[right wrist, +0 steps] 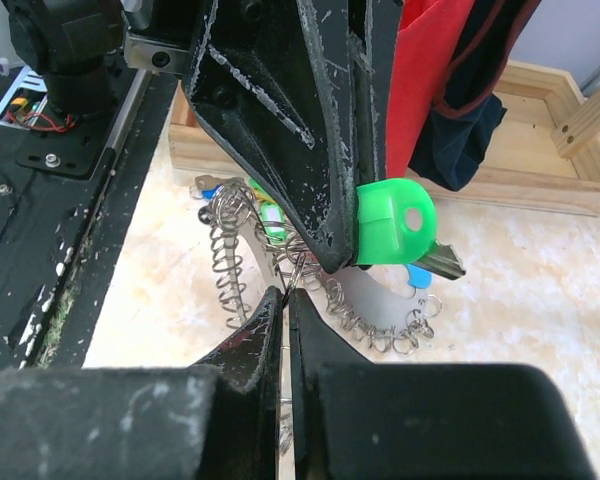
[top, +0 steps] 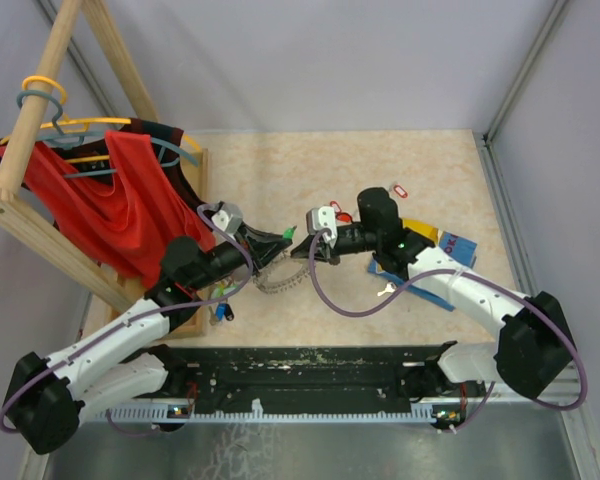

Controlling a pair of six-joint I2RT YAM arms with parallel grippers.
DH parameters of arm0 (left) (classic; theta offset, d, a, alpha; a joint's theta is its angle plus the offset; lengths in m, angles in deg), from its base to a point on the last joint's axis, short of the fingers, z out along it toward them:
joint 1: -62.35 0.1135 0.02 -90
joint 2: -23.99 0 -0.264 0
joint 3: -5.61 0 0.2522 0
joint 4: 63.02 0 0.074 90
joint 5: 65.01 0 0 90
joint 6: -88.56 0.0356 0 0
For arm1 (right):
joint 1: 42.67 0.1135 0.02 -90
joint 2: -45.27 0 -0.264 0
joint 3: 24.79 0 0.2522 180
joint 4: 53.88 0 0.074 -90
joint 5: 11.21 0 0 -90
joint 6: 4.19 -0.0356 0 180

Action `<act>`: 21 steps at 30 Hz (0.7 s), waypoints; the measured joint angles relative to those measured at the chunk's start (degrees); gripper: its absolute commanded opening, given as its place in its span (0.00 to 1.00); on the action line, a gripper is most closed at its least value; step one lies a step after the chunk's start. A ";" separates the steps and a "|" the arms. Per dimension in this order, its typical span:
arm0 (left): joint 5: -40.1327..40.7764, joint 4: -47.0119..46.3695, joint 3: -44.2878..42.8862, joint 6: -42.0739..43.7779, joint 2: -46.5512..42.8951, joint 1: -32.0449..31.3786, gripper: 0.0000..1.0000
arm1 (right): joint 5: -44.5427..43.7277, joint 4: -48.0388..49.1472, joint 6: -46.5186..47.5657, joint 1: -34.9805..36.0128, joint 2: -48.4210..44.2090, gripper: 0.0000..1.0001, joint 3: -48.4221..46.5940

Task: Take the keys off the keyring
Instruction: Remove the key from the keyring.

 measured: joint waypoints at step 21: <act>0.83 1.18 0.00 2.62 -3.10 0.00 0.00 | 6.67 4.13 -9.88 -3.67 -0.61 0.00 -0.52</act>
